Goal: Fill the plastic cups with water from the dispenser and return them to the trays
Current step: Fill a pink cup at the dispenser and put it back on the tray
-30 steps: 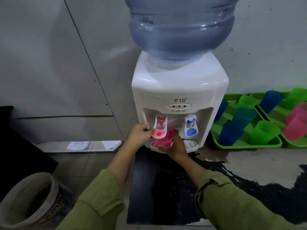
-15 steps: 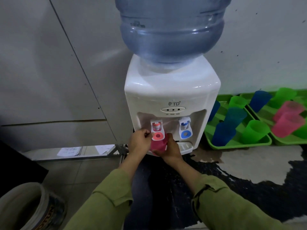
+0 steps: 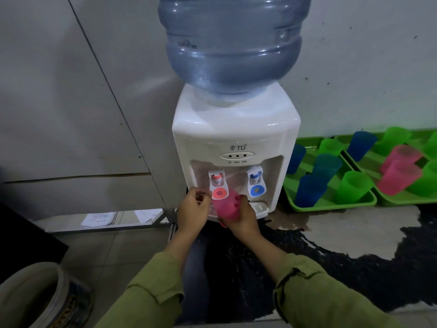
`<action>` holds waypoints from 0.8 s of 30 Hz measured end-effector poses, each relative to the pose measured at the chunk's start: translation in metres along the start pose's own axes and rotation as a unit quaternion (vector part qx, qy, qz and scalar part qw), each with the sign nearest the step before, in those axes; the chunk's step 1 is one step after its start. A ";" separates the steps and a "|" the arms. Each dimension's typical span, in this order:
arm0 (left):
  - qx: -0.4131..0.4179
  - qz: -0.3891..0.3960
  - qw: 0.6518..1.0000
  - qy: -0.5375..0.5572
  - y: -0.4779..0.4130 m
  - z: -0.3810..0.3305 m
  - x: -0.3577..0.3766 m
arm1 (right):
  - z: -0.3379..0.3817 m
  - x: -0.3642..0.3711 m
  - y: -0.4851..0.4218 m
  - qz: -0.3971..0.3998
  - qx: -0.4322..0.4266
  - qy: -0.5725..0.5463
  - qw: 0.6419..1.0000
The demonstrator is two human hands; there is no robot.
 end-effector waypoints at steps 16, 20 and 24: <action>-0.016 -0.059 0.998 -0.033 0.075 -0.009 0.036 | -0.052 -0.056 0.034 0.045 -0.070 0.022 0.996; -0.019 -0.077 0.996 -0.030 0.111 -0.016 0.067 | -0.082 -0.101 0.044 0.063 -0.102 -0.001 0.993; -0.012 -0.061 0.997 -0.036 0.146 -0.025 0.108 | -0.116 -0.155 0.056 0.080 -0.140 -0.004 0.987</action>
Point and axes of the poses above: each hand's wrist, its own y-axis away from the middle knuckle, its own x-axis out of the palm, z = x × y, the point moved 8 cm from there along -y, towards the middle knuckle, and after that the axes turned 10 degrees about y, right-handed, at the moved point
